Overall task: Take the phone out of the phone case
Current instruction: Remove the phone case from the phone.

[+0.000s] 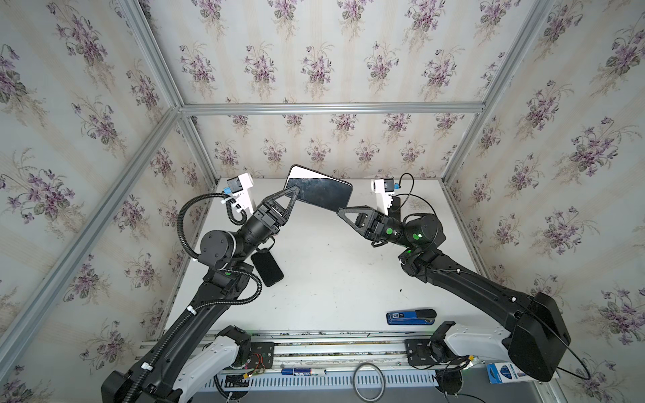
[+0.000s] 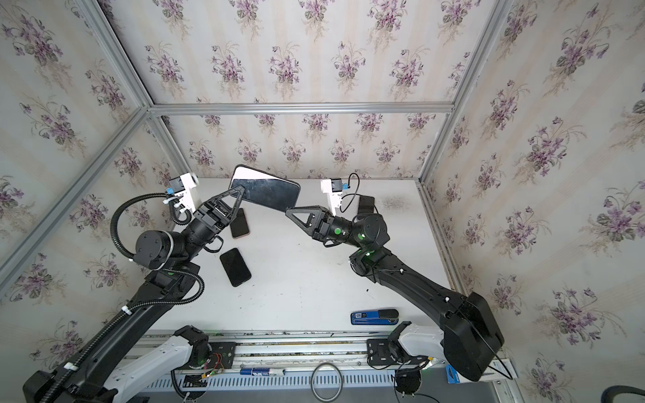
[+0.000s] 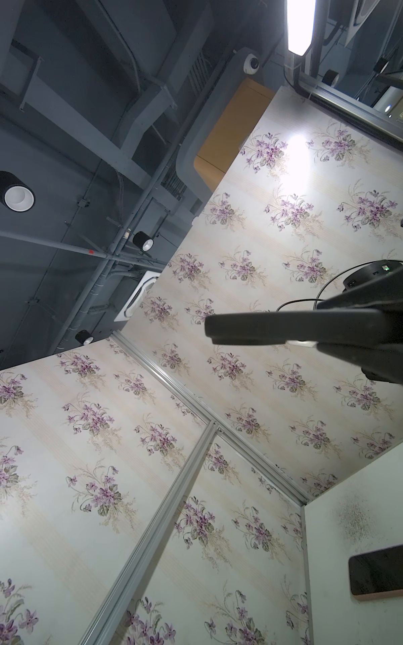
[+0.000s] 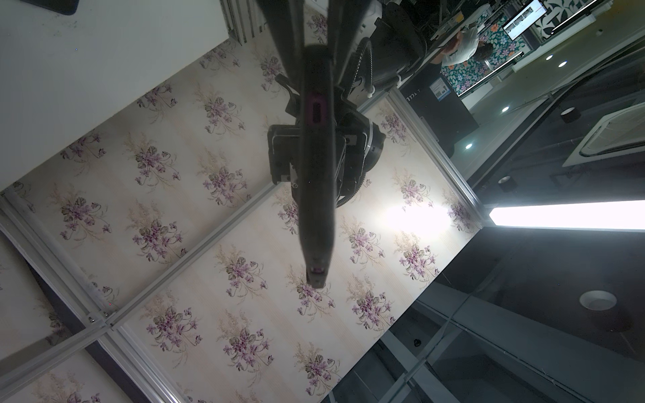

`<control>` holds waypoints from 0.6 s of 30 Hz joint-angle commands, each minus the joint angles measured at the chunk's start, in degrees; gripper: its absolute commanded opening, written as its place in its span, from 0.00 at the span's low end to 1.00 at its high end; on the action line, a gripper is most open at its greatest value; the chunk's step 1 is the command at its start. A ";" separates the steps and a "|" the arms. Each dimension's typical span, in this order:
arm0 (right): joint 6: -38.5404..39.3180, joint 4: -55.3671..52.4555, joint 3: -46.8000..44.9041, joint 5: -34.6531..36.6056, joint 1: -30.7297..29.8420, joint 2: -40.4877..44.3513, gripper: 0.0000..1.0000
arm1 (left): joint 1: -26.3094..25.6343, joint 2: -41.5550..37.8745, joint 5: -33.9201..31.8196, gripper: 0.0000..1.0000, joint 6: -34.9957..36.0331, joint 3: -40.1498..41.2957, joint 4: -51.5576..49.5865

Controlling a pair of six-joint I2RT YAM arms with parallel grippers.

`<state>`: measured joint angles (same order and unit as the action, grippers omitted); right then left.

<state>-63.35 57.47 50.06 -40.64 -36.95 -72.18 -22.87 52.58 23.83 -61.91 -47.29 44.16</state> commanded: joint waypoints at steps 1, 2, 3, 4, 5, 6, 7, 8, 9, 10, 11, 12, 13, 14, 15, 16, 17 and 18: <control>-0.52 3.65 0.04 -1.06 -0.05 -0.13 0.10 | 0.09 -0.36 -0.97 0.00 -0.01 0.00 3.70; -0.46 3.62 -0.04 -1.18 -0.05 -0.15 0.09 | 0.07 -0.37 -0.97 0.00 0.09 -0.07 3.50; -0.43 3.65 -0.13 -1.41 -0.05 -0.15 0.09 | 0.07 -0.37 -0.95 0.00 0.07 -0.21 3.18; -0.29 3.67 -0.31 -1.74 -0.05 -0.11 0.08 | 0.10 -0.28 -0.90 0.00 0.00 -0.43 2.77; 0.00 3.57 -0.52 -2.04 -0.05 -0.01 0.08 | 0.04 -0.28 -0.93 0.00 -0.14 -0.66 2.16; 0.51 3.59 -0.81 -2.45 -0.05 0.11 0.06 | 0.11 -0.22 -0.87 0.00 -0.37 -0.99 1.31; 1.52 3.73 -1.30 -2.84 -0.05 0.39 0.04 | 0.08 -0.15 -0.62 0.00 -0.60 -1.45 0.48; 2.73 3.70 -1.81 -3.28 -0.01 0.74 0.03 | 0.09 -0.17 -0.37 0.00 -0.90 -1.95 -0.44; 4.92 2.93 -2.46 -3.79 -0.05 1.31 0.03 | 0.07 -0.19 -0.12 0.00 -1.15 -2.64 -1.88; 7.89 0.96 -3.04 -4.11 -0.05 2.05 0.01 | 0.05 -0.28 0.03 0.00 -1.42 -3.40 -3.75; 11.01 -1.26 -3.36 -4.47 -0.05 2.78 0.00 | 0.08 -0.36 0.23 0.00 -1.54 -4.16 -5.74; 15.57 -3.89 -3.67 -4.95 -0.05 3.53 0.00 | 0.08 -0.42 0.45 0.00 -1.63 -5.45 -8.52; 19.69 -6.49 -3.97 -4.95 -0.05 4.10 0.00 | 0.09 -0.29 0.81 0.00 -1.77 -6.48 -10.92; 24.44 -10.49 -4.22 -4.36 -0.05 4.94 0.00 | 0.08 0.01 1.44 0.00 -2.11 -7.65 -13.05; 28.62 -12.94 -4.27 -3.74 -0.05 5.65 0.00 | 0.03 0.38 2.23 0.00 -2.79 -8.56 -14.51; 31.68 -13.79 -4.48 -3.34 -0.03 6.26 0.00 | 0.05 0.86 2.94 0.00 -3.41 -9.22 -15.41; 35.15 -13.88 -4.98 -3.06 -0.13 6.91 0.00 | 0.04 1.26 3.92 0.00 -4.17 -9.89 -16.42; 38.74 -13.63 -5.51 -2.48 -0.21 7.50 0.00 | 0.04 1.78 4.68 0.00 -4.60 -10.47 -17.42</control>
<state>-42.22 50.37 45.54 -42.46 -37.01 -65.73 -23.03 53.80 29.71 -62.50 -55.88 26.72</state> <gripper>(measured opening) 0.134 0.117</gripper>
